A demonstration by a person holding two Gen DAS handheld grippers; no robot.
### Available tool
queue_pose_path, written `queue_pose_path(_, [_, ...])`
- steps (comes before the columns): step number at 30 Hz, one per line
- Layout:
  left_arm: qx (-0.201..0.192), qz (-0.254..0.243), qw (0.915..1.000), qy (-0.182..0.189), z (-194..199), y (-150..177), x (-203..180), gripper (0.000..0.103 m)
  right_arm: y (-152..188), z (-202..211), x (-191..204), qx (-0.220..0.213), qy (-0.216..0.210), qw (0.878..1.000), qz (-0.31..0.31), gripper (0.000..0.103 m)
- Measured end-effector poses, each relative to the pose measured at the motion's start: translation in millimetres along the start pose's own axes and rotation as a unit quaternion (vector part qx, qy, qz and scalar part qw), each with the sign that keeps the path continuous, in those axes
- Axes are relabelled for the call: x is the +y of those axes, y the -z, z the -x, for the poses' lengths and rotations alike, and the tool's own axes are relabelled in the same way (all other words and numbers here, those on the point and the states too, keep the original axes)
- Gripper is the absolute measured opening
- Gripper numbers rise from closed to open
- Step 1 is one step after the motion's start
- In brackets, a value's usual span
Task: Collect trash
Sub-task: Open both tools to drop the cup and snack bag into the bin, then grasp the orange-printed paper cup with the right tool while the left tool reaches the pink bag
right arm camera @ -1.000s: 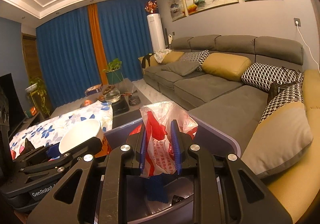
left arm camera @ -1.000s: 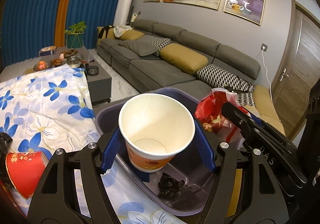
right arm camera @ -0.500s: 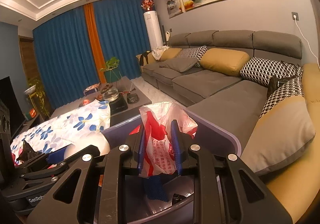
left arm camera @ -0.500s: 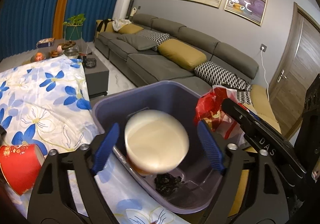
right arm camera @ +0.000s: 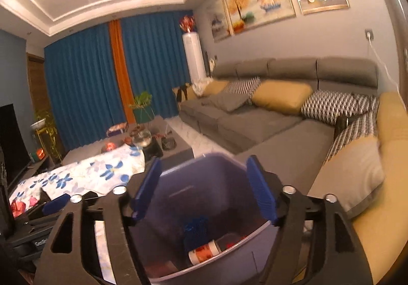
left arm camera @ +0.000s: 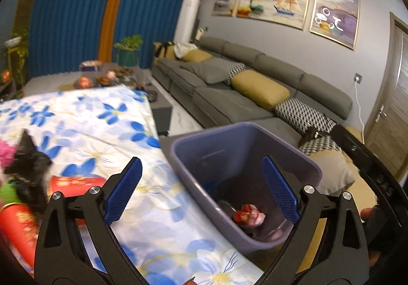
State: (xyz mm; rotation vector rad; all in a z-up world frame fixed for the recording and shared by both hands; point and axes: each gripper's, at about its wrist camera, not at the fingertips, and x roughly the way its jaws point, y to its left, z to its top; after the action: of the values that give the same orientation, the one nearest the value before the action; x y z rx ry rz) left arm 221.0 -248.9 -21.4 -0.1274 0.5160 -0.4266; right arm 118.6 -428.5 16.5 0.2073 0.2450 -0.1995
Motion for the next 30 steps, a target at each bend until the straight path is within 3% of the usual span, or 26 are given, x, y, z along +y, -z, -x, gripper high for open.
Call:
queue_pose_path(3, [-0.015,0.008,0.9996,-0.022,28.9,3.3,7.1,0.094,3.5,22.2,10.5,-0.017,-0.010,1.000,0.008,0.084])
queue_pose_path(10, [-0.033,0.007,0.9971,-0.068,93.7,23.3,32.1,0.094,20.0,56.7,39.4,-0.017,-0.037,0.999,0.010,0.084])
queue_pose_path(19, [-0.046,0.037,0.9933,-0.099,178.1,55.2,97.9,0.094,35.1,86.0,90.2,-0.004,-0.088,0.996,0.024,0.084])
queue_pose_path(25, [-0.057,0.046,0.9844,-0.160,224.9,75.0,149.4,0.094,65.7,103.2,152.5,0.021,-0.138,0.988,0.059,0.084])
queue_pose_path(30, [-0.073,0.070,0.9717,-0.214,259.4,87.7,192.2,0.094,99.3,103.1,203.2,0.066,-0.187,0.976,0.084,0.084])
